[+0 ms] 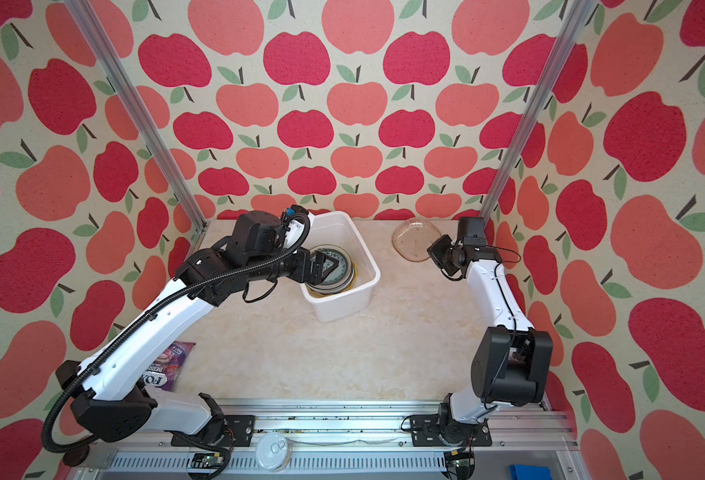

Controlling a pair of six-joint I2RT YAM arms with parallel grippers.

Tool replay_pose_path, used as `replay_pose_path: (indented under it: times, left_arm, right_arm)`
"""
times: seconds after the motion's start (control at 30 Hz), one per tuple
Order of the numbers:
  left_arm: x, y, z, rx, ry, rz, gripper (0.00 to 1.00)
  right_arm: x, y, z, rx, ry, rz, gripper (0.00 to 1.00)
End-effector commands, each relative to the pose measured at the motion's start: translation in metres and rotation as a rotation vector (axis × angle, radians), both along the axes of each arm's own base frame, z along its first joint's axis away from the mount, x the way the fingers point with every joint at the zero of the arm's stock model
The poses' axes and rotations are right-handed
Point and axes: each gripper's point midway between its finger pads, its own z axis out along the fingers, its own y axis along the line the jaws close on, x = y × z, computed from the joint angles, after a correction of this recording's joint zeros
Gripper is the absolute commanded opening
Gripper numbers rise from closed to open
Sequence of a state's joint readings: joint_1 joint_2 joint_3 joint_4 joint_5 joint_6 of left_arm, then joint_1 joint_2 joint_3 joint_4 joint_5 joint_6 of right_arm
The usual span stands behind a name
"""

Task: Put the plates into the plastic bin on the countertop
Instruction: 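Carry the glass plate upright over the bin with the right gripper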

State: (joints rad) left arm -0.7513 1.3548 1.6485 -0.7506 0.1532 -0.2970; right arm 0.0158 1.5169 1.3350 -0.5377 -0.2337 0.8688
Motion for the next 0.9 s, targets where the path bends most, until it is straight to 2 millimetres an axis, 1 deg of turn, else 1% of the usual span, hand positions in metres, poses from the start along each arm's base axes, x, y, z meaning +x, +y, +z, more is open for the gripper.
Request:
replay_pose_path:
  times: [0.0, 0.03, 0.13, 0.2, 0.27, 0.43, 0.57, 0.7, 0.73, 0.87]
  left_arm:
    - [-0.012, 0.027, -0.005, 0.02, -0.026, 0.062, 0.99]
    - [-0.018, 0.036, -0.005, 0.015, -0.035, 0.078, 0.99]
    - [-0.031, 0.06, -0.003, -0.003, -0.063, 0.129, 0.99]
    - [-0.038, 0.075, 0.001, -0.017, -0.083, 0.16, 0.99]
    - [-0.042, 0.086, 0.002, -0.022, -0.098, 0.184, 0.99]
    - [-0.048, 0.107, 0.006, -0.01, -0.143, 0.219, 0.99]
    - [-0.05, 0.121, 0.011, 0.003, -0.181, 0.246, 0.99]
    - [-0.053, 0.13, 0.015, 0.003, -0.206, 0.261, 0.99]
    - [-0.053, 0.132, 0.015, 0.003, -0.208, 0.265, 0.99]
    - [-0.054, 0.136, 0.02, -0.011, -0.217, 0.274, 0.99]
  right_arm:
    - [-0.029, 0.013, 0.041, -0.004, -0.011, 0.003, 0.0]
    - [-0.035, 0.02, 0.051, -0.001, -0.021, 0.01, 0.0]
    - [-0.052, 0.041, 0.074, 0.021, -0.042, 0.03, 0.0]
    - [-0.061, 0.058, 0.084, 0.025, -0.051, 0.047, 0.0]
    - [-0.067, 0.077, 0.088, 0.048, -0.044, 0.063, 0.0]
    - [-0.074, 0.136, 0.088, 0.098, -0.019, 0.094, 0.0]
    - [-0.073, 0.175, 0.085, 0.113, -0.006, 0.075, 0.0]
    - [-0.073, 0.204, 0.076, 0.147, 0.011, -0.006, 0.0]
    - [-0.074, 0.211, 0.07, 0.157, 0.026, -0.036, 0.0]
    - [-0.068, 0.231, 0.052, 0.198, 0.043, -0.155, 0.0]
